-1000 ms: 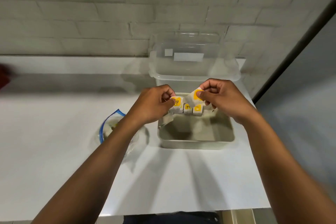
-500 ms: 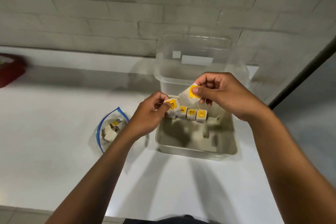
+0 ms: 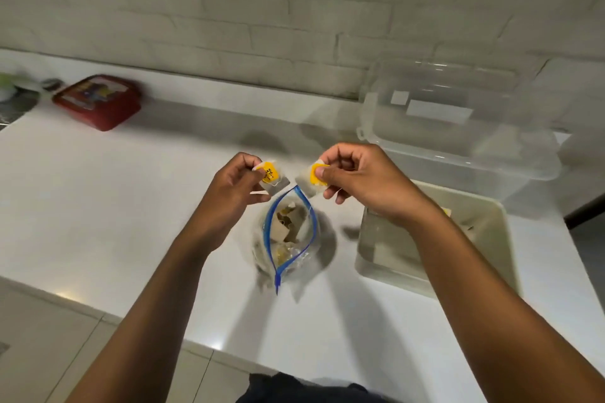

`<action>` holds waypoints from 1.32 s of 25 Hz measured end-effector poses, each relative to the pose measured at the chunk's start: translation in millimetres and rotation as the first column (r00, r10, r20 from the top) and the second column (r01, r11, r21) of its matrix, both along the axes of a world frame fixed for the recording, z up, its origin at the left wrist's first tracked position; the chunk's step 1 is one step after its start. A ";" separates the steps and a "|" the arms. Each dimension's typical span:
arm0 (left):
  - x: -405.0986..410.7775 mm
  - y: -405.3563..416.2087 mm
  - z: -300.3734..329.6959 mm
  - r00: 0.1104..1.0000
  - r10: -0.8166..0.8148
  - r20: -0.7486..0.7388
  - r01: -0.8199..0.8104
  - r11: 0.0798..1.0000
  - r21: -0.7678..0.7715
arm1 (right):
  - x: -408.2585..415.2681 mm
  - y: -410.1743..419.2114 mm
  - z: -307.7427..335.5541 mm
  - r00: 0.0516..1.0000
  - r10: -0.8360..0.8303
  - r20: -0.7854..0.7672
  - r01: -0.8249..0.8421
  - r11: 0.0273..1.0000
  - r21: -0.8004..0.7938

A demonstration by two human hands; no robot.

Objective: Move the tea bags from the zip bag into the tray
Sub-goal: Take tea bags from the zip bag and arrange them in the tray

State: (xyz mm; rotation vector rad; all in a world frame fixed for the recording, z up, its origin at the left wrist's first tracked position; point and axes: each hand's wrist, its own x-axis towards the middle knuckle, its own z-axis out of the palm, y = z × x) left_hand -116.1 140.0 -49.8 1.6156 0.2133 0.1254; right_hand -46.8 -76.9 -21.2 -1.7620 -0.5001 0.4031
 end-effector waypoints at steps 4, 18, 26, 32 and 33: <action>-7.8 11.8 -8.9 1.000 -0.012 -0.022 0.013 0.999 0.042 | -4.4 27.0 -45.3 1.000 0.002 -0.010 -0.004 0.980 -0.199; -2.3 13.5 -10.9 0.989 -0.141 -0.045 0.145 0.867 0.477 | -12.7 30.5 -52.8 0.964 -0.173 -0.201 0.155 0.983 -0.103; 39.8 -50.0 15.6 0.964 -0.259 0.058 0.185 0.814 0.551 | -2.7 -46.6 -5.6 0.982 -0.186 -0.032 0.180 0.974 -0.139; 71.1 -131.8 12.5 0.926 -0.374 0.045 0.281 0.765 0.580 | 6.3 -137.7 0.0 0.949 -0.285 0.133 0.313 0.904 -0.293; 74.2 -144.1 10.8 0.912 -0.411 0.020 0.320 0.739 0.593 | 9.8 -151.6 -3.0 0.941 -0.283 0.187 0.334 0.870 -0.362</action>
